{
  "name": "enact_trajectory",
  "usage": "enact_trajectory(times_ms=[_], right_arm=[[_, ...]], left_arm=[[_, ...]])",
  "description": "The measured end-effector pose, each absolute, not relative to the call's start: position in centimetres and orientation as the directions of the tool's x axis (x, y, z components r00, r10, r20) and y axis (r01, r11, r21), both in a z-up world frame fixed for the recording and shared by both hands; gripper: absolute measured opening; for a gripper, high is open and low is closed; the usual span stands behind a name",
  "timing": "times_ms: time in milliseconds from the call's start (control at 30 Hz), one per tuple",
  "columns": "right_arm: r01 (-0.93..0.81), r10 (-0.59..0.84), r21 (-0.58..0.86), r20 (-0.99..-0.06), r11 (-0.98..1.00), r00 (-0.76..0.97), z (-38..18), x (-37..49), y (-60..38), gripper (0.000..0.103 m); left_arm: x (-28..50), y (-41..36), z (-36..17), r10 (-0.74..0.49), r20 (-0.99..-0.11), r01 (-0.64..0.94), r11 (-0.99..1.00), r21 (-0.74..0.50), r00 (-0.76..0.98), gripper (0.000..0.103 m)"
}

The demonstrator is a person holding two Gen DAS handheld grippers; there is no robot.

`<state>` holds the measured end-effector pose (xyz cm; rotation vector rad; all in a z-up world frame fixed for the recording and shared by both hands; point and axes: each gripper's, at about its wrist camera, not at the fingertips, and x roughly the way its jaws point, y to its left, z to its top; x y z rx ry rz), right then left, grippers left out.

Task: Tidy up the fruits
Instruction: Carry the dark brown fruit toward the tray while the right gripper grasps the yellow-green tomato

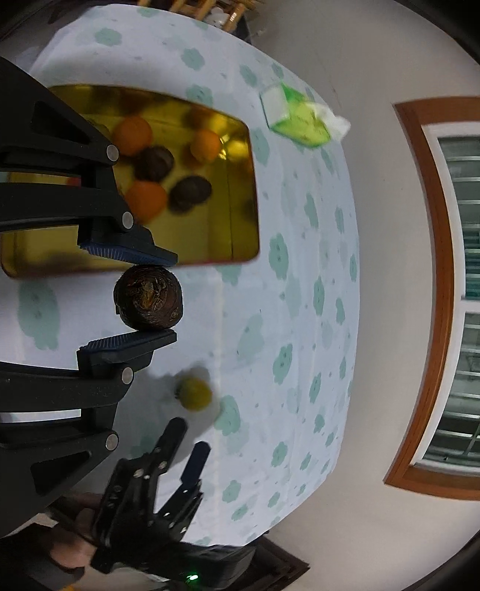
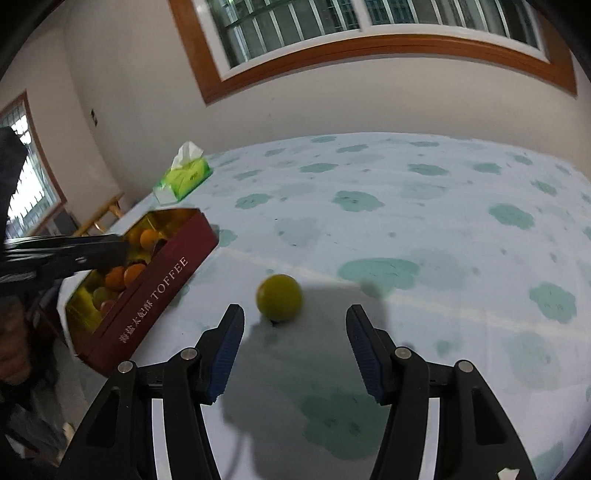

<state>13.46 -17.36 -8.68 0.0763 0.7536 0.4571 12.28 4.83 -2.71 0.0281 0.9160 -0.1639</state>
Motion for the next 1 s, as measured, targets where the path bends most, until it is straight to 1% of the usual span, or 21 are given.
enact_trajectory(times_ms=[133, 233, 433, 467, 533, 700, 800, 1000], right_arm=[[-0.383, 0.422, 0.212, -0.657, 0.899, 0.626, -8.5, 14.5, -15.5, 0.056], [-0.373, 0.387, 0.177, -0.684, 0.911, 0.619, -9.0, 15.2, -14.6, 0.059], [-0.36, 0.355, 0.158, -0.727, 0.919, 0.588, -10.3, 16.3, -13.2, 0.058], [-0.359, 0.34, 0.142, -0.736, 0.923, 0.585, -10.6, 16.4, -12.8, 0.057], [-0.357, 0.332, 0.134, -0.746, 0.924, 0.578, -10.9, 16.5, -12.5, 0.049], [-0.348, 0.304, 0.108, -0.757, 0.931, 0.578, -11.3, 16.8, -12.0, 0.043], [-0.333, 0.276, 0.084, -0.761, 0.939, 0.587, -11.3, 16.9, -11.9, 0.034], [-0.329, 0.268, 0.075, -0.76, 0.941, 0.592, -11.3, 16.9, -12.1, 0.032]], left_arm=[[11.2, 6.9, -2.7, -0.105, -0.783, 0.117, 0.992, -0.041, 0.613, 0.035], [10.8, 8.2, -2.9, -0.064, -0.776, 0.085, 0.996, -0.013, 0.627, 0.035], [10.3, 10.1, -3.5, -0.033, -0.77, 0.053, 0.999, 0.001, 0.637, 0.036], [10.2, 10.3, -3.6, -0.03, -0.77, 0.05, 0.999, 0.003, 0.638, 0.036], [10.2, 10.7, -3.8, -0.02, -0.768, 0.043, 0.999, 0.01, 0.64, 0.036], [10.2, 11.3, -4.4, -0.006, -0.767, 0.033, 0.999, 0.02, 0.641, 0.036], [10.2, 11.5, -4.7, 0.004, -0.767, 0.028, 0.999, 0.029, 0.642, 0.036], [10.2, 12.0, -5.4, 0.006, -0.774, 0.021, 0.999, 0.024, 0.633, 0.036]])
